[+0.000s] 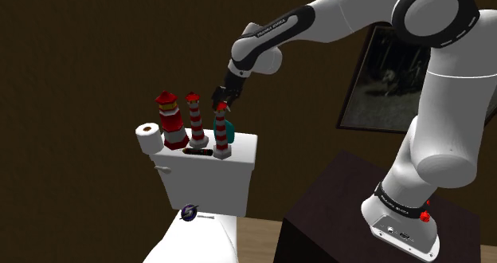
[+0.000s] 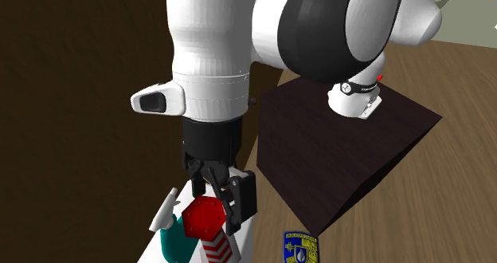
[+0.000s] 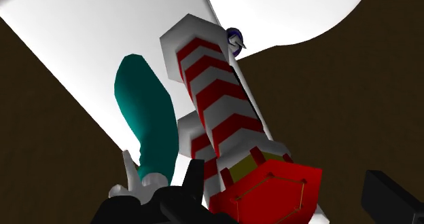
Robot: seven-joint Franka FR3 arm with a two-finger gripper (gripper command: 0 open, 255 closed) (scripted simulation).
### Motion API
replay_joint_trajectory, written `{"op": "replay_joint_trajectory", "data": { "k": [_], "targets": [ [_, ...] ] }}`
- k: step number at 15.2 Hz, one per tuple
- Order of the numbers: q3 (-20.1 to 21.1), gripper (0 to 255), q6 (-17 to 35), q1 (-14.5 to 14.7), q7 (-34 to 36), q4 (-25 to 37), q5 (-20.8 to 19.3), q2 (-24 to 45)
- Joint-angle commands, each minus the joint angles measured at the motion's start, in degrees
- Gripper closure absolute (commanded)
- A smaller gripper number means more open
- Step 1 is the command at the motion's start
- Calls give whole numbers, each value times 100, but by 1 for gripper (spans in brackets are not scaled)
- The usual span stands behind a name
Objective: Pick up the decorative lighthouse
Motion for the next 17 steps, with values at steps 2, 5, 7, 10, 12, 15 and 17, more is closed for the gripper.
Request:
{"op": "replay_joint_trajectory", "data": {
  "k": [2,5,7,10,12,15,17],
  "targets": [
    [33,0,174,-16,-122,-64,105,120],
    [41,0,208,-20,-145,-76,125,144],
    [39,255,202,-20,-143,-70,123,144],
    [40,255,203,-20,-144,-71,123,144],
    [40,255,204,-19,-143,-70,123,146],
    [41,255,208,-19,-146,-76,125,144],
    [16,255,89,-9,-65,-32,56,61]
  ]
}}
